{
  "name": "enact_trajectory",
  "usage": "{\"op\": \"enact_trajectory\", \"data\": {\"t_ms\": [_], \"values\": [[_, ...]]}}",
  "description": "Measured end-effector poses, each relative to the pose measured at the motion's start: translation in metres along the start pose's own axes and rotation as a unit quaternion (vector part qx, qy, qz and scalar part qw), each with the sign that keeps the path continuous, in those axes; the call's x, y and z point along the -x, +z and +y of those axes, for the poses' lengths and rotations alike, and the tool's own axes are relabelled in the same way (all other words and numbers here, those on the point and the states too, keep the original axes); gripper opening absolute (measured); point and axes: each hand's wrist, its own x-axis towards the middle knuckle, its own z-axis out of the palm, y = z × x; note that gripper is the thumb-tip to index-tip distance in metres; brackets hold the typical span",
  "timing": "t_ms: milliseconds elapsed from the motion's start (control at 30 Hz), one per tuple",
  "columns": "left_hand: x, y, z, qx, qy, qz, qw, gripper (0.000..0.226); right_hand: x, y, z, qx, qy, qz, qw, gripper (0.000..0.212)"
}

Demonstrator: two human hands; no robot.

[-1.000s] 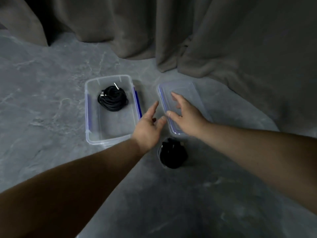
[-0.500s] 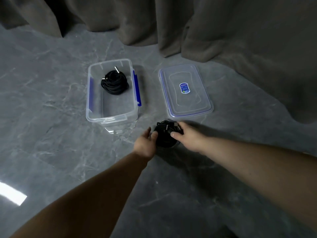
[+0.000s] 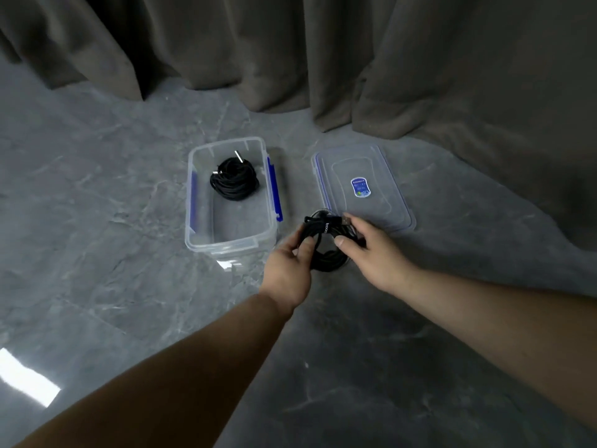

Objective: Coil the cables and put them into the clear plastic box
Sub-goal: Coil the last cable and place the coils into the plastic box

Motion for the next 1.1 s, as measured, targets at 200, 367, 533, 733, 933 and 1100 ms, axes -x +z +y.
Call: {"op": "enact_trajectory", "data": {"t_ms": [200, 367, 533, 733, 933, 1100], "values": [[-0.034, -0.058, 0.051, -0.034, 0.051, 0.037, 0.997, 0.039, -0.048, 0.022, -0.070, -0.004, -0.051, 0.014, 0.999, 0.060], [-0.074, -0.120, 0.061, -0.048, 0.019, 0.074, 0.996, 0.038, -0.086, 0.080, -0.108, -0.041, -0.021, -0.027, 0.999, 0.044], [-0.098, -0.151, 0.040, 0.004, -0.056, 0.082, 0.995, 0.037, -0.113, 0.131, -0.104, -0.007, 0.060, -0.068, 0.996, 0.053], [-0.114, -0.152, 0.021, 0.092, -0.131, 0.057, 0.985, 0.041, -0.132, 0.161, -0.090, 0.025, 0.159, -0.056, 0.985, 0.047], [-0.120, -0.148, 0.020, 0.132, -0.183, 0.072, 0.972, 0.042, -0.143, 0.166, -0.086, 0.083, 0.183, -0.045, 0.979, 0.042], [-0.122, -0.147, 0.015, 0.106, -0.201, 0.068, 0.972, 0.036, -0.134, 0.156, -0.091, 0.135, 0.169, -0.077, 0.973, 0.034]]}}
